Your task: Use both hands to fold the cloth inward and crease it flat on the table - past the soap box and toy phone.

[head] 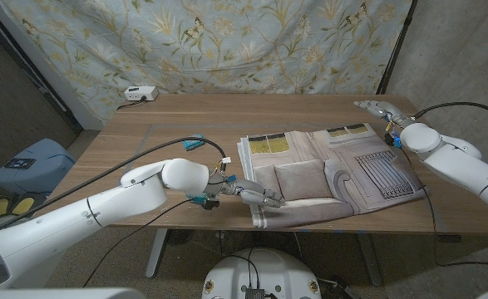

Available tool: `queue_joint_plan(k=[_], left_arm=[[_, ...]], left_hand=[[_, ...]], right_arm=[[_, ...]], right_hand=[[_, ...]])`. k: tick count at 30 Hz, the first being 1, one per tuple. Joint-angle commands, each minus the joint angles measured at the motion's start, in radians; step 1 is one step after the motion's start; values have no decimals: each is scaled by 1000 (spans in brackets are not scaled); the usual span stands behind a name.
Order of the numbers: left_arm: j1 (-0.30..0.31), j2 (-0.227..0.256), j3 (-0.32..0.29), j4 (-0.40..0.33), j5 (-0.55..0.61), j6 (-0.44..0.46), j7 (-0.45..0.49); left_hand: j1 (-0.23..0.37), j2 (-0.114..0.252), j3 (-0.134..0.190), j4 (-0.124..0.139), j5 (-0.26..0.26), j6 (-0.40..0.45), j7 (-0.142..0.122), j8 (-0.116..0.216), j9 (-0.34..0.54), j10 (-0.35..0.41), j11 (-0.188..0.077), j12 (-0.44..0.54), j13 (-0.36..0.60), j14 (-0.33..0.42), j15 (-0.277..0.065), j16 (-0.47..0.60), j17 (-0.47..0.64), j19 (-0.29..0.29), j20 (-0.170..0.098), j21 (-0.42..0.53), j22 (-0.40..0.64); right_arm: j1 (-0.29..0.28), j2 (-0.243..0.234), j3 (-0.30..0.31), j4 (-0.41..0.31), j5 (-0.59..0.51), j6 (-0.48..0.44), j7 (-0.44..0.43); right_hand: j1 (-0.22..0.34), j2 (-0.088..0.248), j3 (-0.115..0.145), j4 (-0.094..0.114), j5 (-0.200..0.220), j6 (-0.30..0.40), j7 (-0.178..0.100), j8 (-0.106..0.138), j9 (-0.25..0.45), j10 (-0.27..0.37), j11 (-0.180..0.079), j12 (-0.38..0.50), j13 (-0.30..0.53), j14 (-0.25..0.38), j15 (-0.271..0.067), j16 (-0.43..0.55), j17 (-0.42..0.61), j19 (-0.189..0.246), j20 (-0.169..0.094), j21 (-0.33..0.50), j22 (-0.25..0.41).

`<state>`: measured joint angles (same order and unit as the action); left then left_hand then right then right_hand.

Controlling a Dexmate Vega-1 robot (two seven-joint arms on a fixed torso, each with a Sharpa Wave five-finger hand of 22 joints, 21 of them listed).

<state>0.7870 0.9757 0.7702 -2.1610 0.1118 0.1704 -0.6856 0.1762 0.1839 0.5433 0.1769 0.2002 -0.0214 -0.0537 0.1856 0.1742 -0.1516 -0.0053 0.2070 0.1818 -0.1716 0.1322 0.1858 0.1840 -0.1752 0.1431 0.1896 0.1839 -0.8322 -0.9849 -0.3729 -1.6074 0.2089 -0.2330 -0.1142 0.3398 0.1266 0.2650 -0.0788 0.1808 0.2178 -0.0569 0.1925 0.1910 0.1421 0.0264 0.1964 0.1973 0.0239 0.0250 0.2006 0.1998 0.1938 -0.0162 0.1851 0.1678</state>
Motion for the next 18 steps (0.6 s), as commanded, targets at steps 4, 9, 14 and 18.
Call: queue_joint_plan(k=[4, 9, 14, 18], left_arm=[[-6, -3, 6, -12, -1, 19, -6], [-2, 2, 7, -22, 3, 24, -1], [3, 7, 4, -32, 0, 32, 1], [4, 9, 4, -35, -2, 34, 0]], left_hand=[[-14, 3, 3, 4, 4, 1, 6, 1, 4, 4, -3, 3, -1, -44, 3, 8, 1, -3, 5, 11, 3], [-16, 3, 5, 3, 4, -1, 5, 0, 4, 3, -4, 2, -1, -44, 3, 7, 1, -3, 5, 11, 3], [-18, 3, 7, 2, 4, -3, 5, -1, 4, 2, -4, 1, -1, -45, 3, 7, 1, -3, 4, 11, 3], [-20, 3, 9, 2, 5, -4, 6, -2, 4, 1, -4, 0, -1, -45, 3, 6, 0, -3, 4, 12, 2]], right_arm=[[77, -3, -57, 59, -29, -68, 55], [97, -5, -72, 67, -42, -92, 64], [114, -2, -84, 82, -47, -107, 76], [137, -2, -106, 94, -66, -124, 92]], right_hand=[[13, -3, 5, -8, 3, -9, 1, -2, 1, 6, -7, 6, 4, -6, 4, 1, 1, -7, 3, 2, 2], [16, -4, 5, -13, 3, -10, 2, -1, 2, 12, 19, 8, 4, -5, 4, 2, 1, -7, 4, 3, 2], [19, -4, 6, -17, 3, -6, 7, 1, 2, 18, 20, 10, 3, -1, 4, 4, 0, -6, 2, 3, 2], [21, -4, 7, -20, 3, -7, 9, 1, 2, 18, 18, 10, 3, 0, 3, 4, 0, -5, 2, 4, 2]])
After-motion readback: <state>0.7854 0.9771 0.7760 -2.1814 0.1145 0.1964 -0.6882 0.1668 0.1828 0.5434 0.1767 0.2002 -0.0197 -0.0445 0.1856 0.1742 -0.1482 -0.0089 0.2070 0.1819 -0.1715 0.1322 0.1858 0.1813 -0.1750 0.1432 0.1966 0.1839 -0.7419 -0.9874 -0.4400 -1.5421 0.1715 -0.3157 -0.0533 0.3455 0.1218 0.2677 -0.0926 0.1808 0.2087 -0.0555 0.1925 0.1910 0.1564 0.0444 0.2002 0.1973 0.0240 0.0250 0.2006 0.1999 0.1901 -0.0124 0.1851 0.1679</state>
